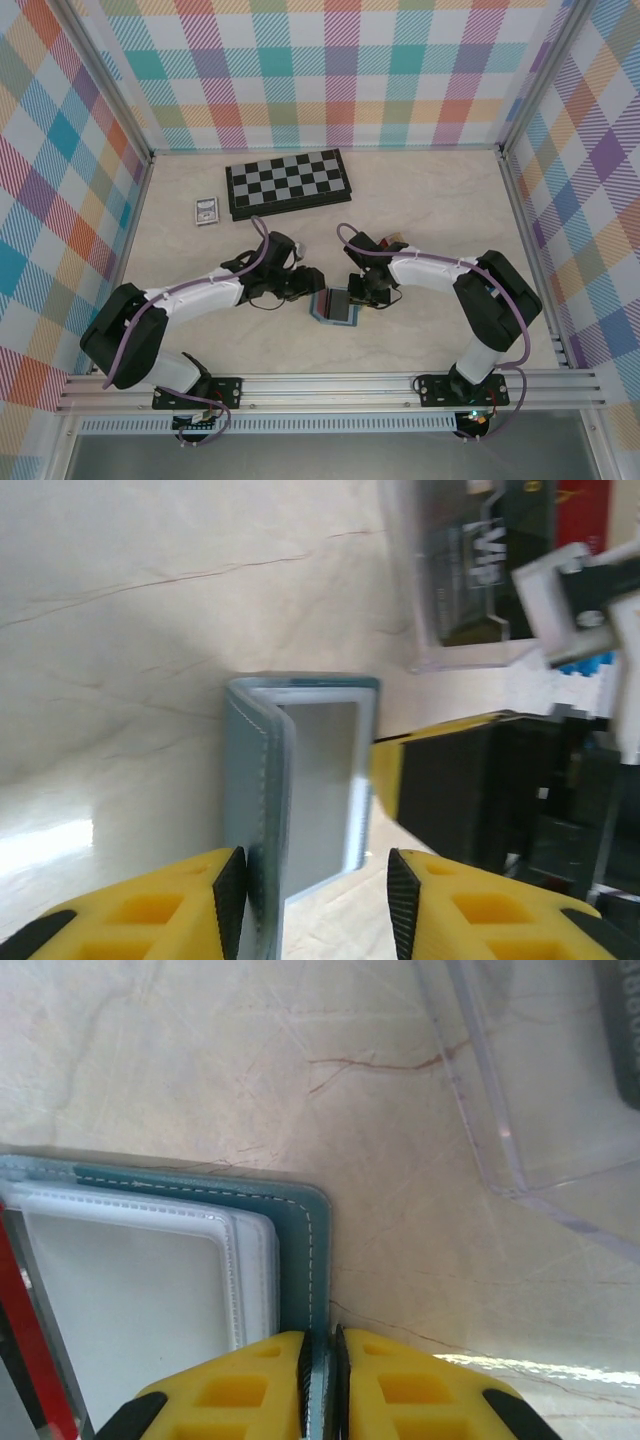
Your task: Put the credit cards into the card holder
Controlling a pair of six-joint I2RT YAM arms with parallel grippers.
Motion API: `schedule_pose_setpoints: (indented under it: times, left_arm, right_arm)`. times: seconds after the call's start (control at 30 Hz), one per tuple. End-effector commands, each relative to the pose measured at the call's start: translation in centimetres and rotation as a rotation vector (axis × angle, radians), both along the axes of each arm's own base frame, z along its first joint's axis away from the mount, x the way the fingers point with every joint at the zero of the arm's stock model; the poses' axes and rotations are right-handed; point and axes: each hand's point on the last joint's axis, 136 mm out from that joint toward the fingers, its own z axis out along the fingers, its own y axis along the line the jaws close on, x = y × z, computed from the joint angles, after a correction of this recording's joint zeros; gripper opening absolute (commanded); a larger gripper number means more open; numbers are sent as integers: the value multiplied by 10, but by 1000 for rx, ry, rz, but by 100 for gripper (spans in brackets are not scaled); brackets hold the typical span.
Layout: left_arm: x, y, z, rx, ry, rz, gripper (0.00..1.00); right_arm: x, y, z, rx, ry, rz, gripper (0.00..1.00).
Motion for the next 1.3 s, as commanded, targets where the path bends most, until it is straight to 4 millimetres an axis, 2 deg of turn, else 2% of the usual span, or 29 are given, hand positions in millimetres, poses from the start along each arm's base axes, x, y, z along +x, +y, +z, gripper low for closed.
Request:
schedule_pose_setpoints:
  times: [0.0, 0.2, 0.37, 0.5, 0.7, 0.97, 1.27]
  left_arm:
    - [0, -22, 16, -82, -5, -64, 43]
    - [-4, -43, 11, -92, 22, -123, 42]
    - [-5, -43, -26, -5, 96, -91, 40]
    - [-3, -44, -39, 2, 119, -61, 39]
    - [-3, -43, -44, 21, 119, -62, 38]
    - [-4, -43, -45, 30, 122, -66, 38]
    - [-5, -43, -45, 43, 118, -73, 38]
  right_arm:
    - [-7, 2, -5, 19, 20, -7, 17]
    - [-5, 6, 1, 48, 9, -21, 18]
    - [-4, -6, 9, 23, -24, -64, 24]
    - [-4, -17, 24, 1, -60, -82, 28]
    - [-7, -25, 36, 19, -70, -86, 28]
    - [-12, -21, 39, 42, -47, -58, 21]
    - [-22, -15, 38, 80, -3, -13, 26]
